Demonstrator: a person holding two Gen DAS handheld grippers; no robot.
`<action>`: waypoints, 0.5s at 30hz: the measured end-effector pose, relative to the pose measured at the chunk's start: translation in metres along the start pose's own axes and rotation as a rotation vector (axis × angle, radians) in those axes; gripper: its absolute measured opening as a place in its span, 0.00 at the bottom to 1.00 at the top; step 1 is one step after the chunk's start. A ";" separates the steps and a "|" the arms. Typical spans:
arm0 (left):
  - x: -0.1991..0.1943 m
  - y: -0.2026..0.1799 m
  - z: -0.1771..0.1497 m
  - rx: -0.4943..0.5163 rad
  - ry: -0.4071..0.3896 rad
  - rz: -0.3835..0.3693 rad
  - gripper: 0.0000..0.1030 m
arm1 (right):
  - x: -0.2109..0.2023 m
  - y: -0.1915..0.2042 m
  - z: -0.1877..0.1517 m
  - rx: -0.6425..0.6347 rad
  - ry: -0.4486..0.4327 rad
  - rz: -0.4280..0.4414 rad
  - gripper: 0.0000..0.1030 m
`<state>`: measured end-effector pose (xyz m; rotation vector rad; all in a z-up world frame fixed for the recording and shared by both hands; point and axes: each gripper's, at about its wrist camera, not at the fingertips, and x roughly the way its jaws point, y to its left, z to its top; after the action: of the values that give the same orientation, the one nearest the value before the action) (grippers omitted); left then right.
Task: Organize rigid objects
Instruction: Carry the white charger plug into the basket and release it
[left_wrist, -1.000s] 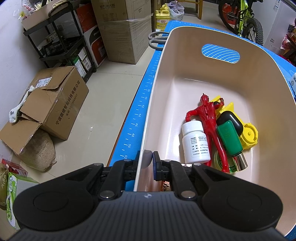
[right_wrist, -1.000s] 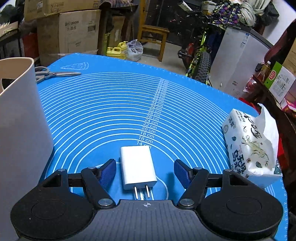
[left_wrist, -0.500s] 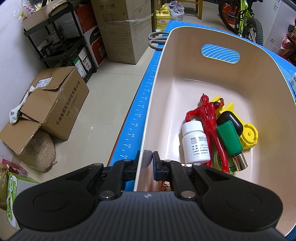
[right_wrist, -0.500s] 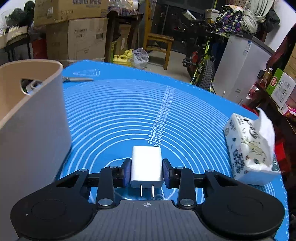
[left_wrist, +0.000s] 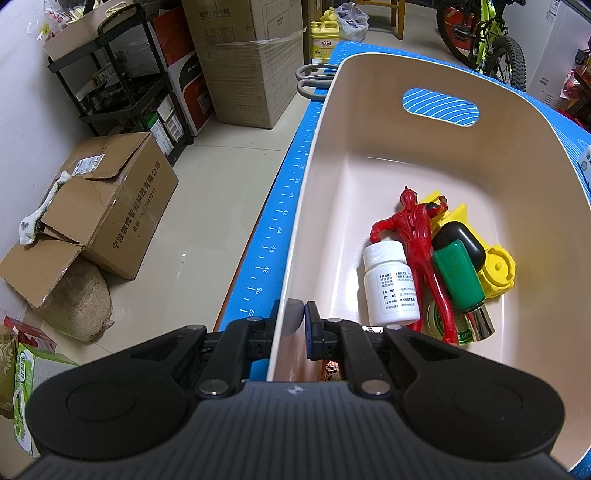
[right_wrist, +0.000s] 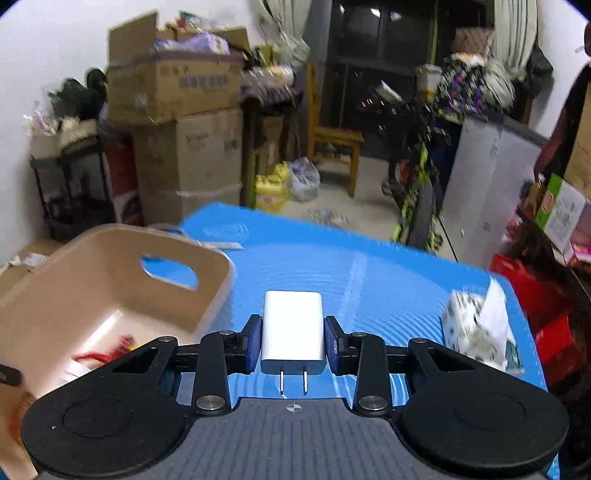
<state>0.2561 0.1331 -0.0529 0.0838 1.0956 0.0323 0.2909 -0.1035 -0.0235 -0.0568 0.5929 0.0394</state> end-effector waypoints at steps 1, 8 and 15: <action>0.000 0.000 0.000 0.001 0.000 0.001 0.13 | -0.005 0.004 0.003 -0.002 -0.011 0.009 0.41; 0.000 0.000 0.000 -0.001 0.000 0.000 0.12 | -0.024 0.040 0.023 -0.036 -0.060 0.099 0.41; -0.001 0.001 0.001 -0.003 -0.002 0.000 0.12 | -0.014 0.081 0.025 -0.060 -0.021 0.174 0.41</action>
<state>0.2564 0.1342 -0.0512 0.0814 1.0938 0.0336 0.2889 -0.0215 0.0013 -0.0627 0.5743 0.2263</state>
